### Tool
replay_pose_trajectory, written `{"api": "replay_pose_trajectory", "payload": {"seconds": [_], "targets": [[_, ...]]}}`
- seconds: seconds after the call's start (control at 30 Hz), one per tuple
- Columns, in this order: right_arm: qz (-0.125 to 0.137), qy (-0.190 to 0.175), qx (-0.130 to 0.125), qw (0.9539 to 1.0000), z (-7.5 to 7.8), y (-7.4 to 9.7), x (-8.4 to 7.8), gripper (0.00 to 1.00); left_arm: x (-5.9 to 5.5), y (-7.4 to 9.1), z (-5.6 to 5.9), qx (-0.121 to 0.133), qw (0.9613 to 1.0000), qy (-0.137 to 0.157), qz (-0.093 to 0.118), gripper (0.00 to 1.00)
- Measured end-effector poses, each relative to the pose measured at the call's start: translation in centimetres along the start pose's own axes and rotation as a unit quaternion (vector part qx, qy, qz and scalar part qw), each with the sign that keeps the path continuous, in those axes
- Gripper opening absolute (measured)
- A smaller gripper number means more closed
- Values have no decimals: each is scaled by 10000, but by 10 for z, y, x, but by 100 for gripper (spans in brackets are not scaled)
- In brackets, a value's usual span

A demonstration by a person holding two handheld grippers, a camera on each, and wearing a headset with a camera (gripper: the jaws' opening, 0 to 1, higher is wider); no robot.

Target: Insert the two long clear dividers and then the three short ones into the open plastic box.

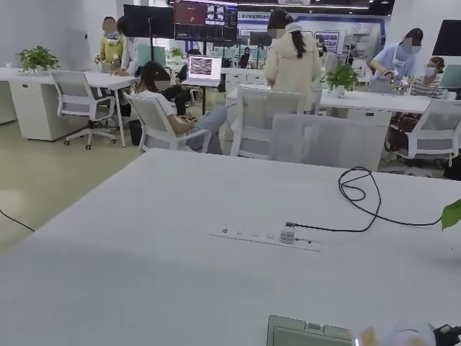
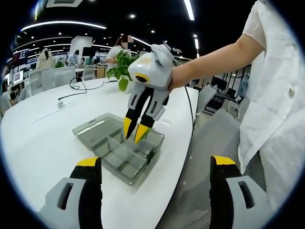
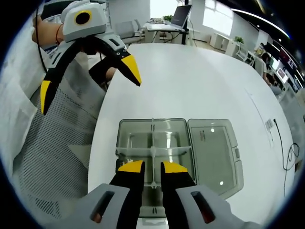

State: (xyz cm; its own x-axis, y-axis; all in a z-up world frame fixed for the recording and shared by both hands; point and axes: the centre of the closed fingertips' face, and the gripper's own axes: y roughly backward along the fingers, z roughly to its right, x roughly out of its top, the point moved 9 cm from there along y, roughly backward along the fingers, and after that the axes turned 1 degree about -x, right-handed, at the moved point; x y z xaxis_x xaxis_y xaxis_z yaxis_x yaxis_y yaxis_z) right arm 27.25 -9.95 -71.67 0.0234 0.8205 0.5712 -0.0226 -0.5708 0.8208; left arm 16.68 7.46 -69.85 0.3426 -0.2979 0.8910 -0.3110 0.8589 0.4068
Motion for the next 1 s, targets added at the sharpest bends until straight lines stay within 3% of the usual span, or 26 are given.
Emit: {"api": "replay_pose_trajectory", "payload": {"seconds": [0.5, 0.87, 1.0], "targets": [[576, -528, -255, 9966, -3, 43, -8, 28, 2, 4, -3, 29, 10000, -3, 22, 97], [538, -650, -415, 9956, -10, 71, -35, 37, 3, 4, -4, 28, 10000, -31, -8, 97], [409, -695, -471, 9956, -12, 82, -53, 40, 4, 5, -4, 29, 10000, -37, -11, 96]]}}
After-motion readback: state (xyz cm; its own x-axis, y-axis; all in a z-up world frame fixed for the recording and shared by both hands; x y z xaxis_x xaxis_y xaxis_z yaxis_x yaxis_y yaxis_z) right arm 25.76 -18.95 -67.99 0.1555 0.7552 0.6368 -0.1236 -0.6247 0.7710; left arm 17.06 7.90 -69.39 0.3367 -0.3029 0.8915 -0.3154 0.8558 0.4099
